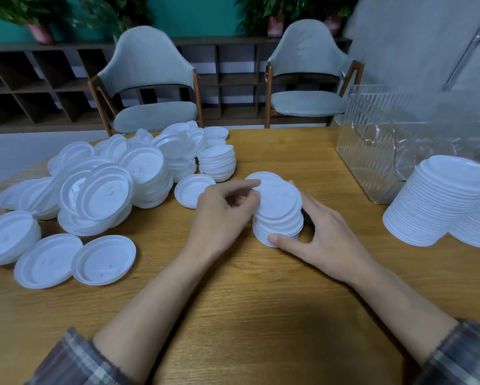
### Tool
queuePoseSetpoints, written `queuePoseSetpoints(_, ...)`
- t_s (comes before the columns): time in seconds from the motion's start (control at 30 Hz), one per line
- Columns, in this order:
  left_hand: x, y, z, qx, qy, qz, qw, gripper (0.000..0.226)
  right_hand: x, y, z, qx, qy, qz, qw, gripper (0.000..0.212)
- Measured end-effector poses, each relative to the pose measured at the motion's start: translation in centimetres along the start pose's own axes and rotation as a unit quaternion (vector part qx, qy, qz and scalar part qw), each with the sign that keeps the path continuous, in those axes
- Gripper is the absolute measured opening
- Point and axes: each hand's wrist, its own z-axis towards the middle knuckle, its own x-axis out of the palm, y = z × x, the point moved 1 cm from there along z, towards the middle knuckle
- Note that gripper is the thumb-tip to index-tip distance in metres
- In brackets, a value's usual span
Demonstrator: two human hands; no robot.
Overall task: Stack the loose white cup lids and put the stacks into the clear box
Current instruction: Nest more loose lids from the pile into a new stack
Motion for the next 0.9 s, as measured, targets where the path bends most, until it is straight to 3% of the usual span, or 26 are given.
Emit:
queuePoseSetpoints(0.13, 0.0, 0.1, 0.1, -0.009, -0.001, -0.008, 1.000, 0.014, 0.0, -0.5, 0.0, 0.034, 0.009, 0.029, 0.999, 0.126)
queuePoseSetpoints(0.37, 0.0, 0.2, -0.1, 0.000, 0.007, 0.014, 1.000, 0.011, -0.2, -0.2, -0.1, -0.002, 0.001, 0.012, 1.000, 0.103)
queuePoseSetpoints(0.77, 0.1, 0.8, -0.2, 0.036, 0.029, 0.047, 0.998, 0.008, 0.0, -0.2, -0.1, 0.000, 0.009, -0.010, 1.000, 0.109)
queuePoseSetpoints(0.9, -0.1, 1.1, 0.1, 0.093, 0.031, 0.077, 0.992, 0.014, 0.0, -0.1, -0.1, 0.002, 0.005, -0.020, 1.000, 0.105)
